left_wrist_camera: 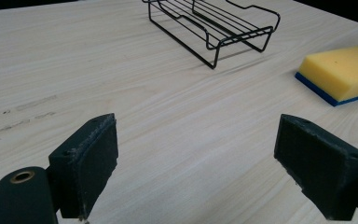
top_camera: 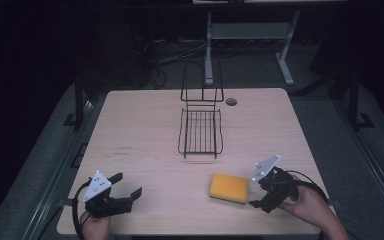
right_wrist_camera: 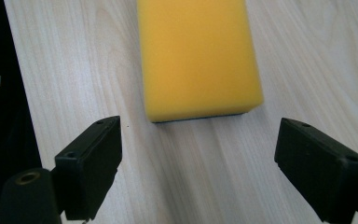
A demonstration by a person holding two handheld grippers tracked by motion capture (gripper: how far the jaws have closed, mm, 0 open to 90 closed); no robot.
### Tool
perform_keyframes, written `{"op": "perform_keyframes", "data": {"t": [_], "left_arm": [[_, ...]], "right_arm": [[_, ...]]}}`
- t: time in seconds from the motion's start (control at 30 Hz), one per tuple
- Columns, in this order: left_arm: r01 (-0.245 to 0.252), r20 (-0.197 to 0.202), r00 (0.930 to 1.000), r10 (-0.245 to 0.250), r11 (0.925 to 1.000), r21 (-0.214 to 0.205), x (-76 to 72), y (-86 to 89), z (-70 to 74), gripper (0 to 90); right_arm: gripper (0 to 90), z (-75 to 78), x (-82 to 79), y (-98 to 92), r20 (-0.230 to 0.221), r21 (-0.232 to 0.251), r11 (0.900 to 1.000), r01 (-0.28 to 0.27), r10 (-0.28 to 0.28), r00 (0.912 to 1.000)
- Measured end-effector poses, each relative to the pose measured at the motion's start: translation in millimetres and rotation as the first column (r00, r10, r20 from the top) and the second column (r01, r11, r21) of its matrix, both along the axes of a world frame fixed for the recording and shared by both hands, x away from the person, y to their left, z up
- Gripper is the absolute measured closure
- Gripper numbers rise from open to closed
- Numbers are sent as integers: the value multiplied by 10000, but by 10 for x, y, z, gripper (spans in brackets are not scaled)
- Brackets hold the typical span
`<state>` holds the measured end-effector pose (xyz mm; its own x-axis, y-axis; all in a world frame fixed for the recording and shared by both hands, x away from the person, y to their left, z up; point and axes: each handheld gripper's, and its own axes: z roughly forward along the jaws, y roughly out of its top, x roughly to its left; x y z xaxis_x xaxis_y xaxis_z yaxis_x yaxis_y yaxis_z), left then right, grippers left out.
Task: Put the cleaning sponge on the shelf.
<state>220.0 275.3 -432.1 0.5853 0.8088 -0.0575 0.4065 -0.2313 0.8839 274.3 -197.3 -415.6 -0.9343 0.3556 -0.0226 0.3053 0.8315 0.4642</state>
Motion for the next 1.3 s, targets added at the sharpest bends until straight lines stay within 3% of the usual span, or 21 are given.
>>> {"op": "perform_keyframes", "data": {"t": [1.3], "left_arm": [[-8,43,10000,8,10000,16,-6,32,14,128]], "right_arm": [[146,74,228,495,-320,-477,9935,-1029,1015,9943]]}}
